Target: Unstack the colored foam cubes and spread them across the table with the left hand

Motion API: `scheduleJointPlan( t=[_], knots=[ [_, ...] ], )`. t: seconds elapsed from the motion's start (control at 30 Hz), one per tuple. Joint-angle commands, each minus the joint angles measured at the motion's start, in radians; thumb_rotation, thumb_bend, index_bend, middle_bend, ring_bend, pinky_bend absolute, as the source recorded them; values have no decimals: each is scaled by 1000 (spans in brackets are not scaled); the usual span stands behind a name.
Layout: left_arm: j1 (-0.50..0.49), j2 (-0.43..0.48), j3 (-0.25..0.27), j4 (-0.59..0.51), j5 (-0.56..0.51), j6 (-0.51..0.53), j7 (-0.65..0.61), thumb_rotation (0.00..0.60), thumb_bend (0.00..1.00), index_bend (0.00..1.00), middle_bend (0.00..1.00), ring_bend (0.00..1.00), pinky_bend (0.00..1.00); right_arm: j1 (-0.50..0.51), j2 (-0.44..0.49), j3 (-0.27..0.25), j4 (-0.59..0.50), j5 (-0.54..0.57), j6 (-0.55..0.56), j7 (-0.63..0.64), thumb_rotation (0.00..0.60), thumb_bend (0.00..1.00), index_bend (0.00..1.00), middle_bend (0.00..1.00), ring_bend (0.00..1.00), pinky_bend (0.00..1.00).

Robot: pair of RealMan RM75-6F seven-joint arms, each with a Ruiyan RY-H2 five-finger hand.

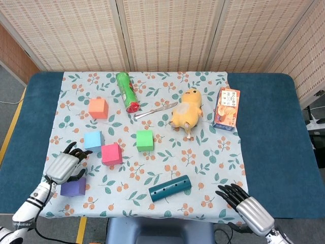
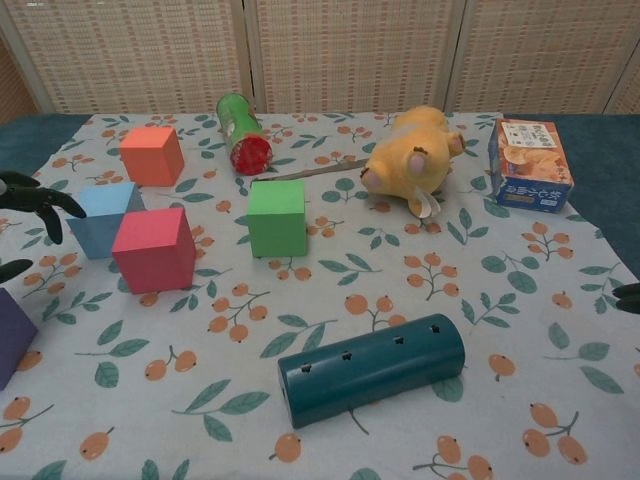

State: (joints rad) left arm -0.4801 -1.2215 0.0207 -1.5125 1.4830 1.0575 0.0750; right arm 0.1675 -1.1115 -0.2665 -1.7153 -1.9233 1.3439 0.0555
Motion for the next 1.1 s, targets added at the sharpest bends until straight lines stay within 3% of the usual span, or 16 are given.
scheduleJointPlan(
  t=[0.03, 0.3, 0.47, 0.77, 0.9, 0.97, 1.1],
  knots=[
    [-6, -10, -2, 9, -11, -15, -1, 564, 460, 166, 325, 213, 35, 0, 0, 0, 0, 0, 0, 0, 600, 170, 0, 0, 0, 0],
    [-68, -101, -21, 7, 45, -51, -31, 561, 458, 103, 288, 160, 34, 4, -2, 1, 1, 5, -10, 2, 600, 170, 0, 0, 0, 0],
    [-104, -131, -28, -41, 104, -40, 55, 571, 458, 72, 269, 143, 28, 3, 5, 1, -2, 4, -1, 9, 600, 170, 0, 0, 0, 0],
    [-84, -90, 6, -215, 224, 64, 170, 570, 454, 68, 263, 143, 25, 7, 10, 2, 1, 3, 1, 27, 600, 170, 0, 0, 0, 0],
    [-61, -53, 29, -264, 264, 111, 174, 584, 452, 63, 268, 222, 35, 6, 11, 2, 1, 0, 6, 25, 600, 170, 0, 0, 0, 0],
    [-42, -32, 39, -270, 278, 144, 168, 589, 451, 40, 248, 185, 37, 5, 9, 2, 1, -3, 6, 22, 600, 170, 0, 0, 0, 0],
    [66, 34, 86, -217, 282, 296, 106, 575, 448, 0, 79, 23, 29, -4, 5, 10, 6, 5, 18, 1, 600, 170, 0, 0, 0, 0]
  ],
)
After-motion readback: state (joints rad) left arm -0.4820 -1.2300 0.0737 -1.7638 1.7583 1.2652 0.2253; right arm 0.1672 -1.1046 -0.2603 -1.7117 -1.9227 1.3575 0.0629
